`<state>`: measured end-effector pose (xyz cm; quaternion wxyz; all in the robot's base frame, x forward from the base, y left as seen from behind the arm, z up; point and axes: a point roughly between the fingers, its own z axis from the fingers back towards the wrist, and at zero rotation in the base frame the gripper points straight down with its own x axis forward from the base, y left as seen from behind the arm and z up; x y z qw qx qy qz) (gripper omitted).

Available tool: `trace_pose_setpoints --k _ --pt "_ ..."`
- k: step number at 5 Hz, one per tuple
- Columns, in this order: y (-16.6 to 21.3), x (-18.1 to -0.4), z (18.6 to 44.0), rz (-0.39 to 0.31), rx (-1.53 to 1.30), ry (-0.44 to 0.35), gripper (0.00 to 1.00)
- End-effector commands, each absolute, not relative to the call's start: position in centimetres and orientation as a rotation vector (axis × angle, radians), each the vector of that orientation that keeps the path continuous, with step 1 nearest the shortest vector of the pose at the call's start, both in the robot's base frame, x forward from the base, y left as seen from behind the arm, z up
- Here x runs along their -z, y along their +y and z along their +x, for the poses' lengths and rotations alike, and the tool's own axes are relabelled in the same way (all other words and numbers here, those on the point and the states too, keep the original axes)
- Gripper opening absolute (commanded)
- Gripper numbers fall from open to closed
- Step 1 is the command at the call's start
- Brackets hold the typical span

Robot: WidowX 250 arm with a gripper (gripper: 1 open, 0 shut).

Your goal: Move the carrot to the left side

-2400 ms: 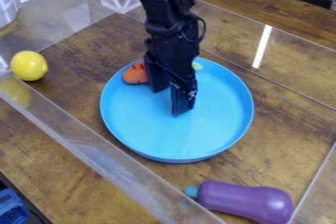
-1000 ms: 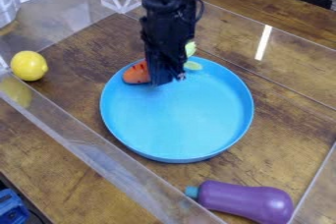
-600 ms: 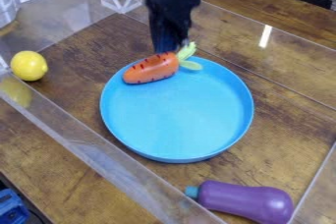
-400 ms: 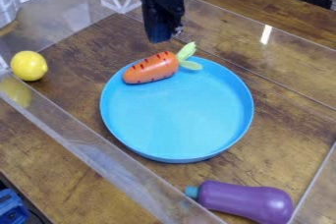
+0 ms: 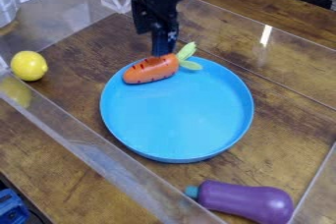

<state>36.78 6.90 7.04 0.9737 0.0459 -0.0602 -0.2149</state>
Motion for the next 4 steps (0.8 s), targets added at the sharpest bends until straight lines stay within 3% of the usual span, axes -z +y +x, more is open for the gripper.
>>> trace_pose_setpoints --k 1,4 --pt "7.5 -8.1 38.4 0.122 0.433 -0.196 1.0" --pt "7.8 -4.4 39.8 0.128 0.45 -0.185 1.0"
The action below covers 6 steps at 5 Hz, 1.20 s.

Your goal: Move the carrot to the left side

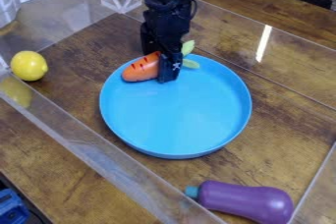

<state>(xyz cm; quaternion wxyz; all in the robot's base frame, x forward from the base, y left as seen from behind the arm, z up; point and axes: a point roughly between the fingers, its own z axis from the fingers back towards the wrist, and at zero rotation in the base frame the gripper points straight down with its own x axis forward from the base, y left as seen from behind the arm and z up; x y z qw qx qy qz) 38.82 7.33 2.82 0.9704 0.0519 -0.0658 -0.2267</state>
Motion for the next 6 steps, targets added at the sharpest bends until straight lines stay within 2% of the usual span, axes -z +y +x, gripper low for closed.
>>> trace_pose_setpoints --k 1,2,3,6 --pt "7.9 -3.5 39.9 0.126 0.45 -0.177 1.0" --pt "8.0 -2.7 40.1 0.126 0.449 -0.168 1.0" --pt "8.1 -2.3 40.0 0.129 0.448 -0.159 0.0" --pt "9.3 -4.5 39.2 0.169 0.446 -0.141 0.0"
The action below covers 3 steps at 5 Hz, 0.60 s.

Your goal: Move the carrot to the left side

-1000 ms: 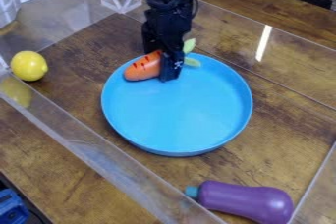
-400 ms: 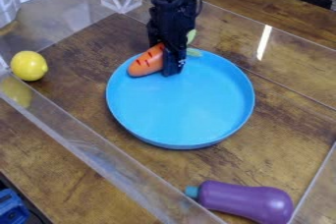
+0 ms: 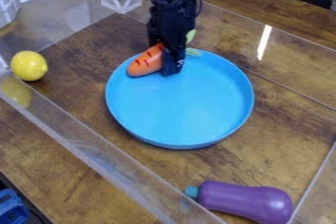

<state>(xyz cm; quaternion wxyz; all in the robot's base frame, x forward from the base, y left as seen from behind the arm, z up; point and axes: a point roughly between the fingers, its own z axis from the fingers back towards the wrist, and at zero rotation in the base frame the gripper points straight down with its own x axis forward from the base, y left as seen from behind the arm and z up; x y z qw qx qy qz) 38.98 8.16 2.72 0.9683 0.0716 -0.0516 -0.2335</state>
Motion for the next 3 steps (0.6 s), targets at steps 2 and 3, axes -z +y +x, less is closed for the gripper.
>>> trace_pose_setpoints --k 2,3 --pt "10.38 -6.0 38.93 0.192 0.443 -0.132 0.0" --pt "10.52 -6.33 38.84 0.195 0.45 -0.128 0.0"
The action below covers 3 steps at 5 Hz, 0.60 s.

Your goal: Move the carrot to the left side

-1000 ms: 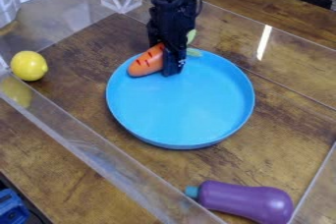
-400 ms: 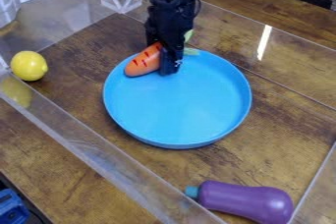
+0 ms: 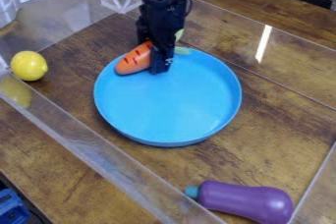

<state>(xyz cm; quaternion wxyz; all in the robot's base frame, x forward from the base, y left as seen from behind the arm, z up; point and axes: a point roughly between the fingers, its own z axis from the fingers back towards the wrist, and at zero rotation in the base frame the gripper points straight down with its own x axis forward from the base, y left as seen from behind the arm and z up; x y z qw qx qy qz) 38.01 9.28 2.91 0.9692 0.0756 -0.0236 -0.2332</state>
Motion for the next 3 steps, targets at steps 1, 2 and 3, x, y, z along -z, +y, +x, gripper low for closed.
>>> trace_pose_setpoints --k 1,2,3 --pt "10.65 -6.76 38.76 0.199 0.456 -0.125 0.0" --pt "10.77 -7.17 38.68 0.203 0.463 -0.122 0.0" --pt "10.76 -7.6 38.62 0.207 0.473 -0.12 0.0"
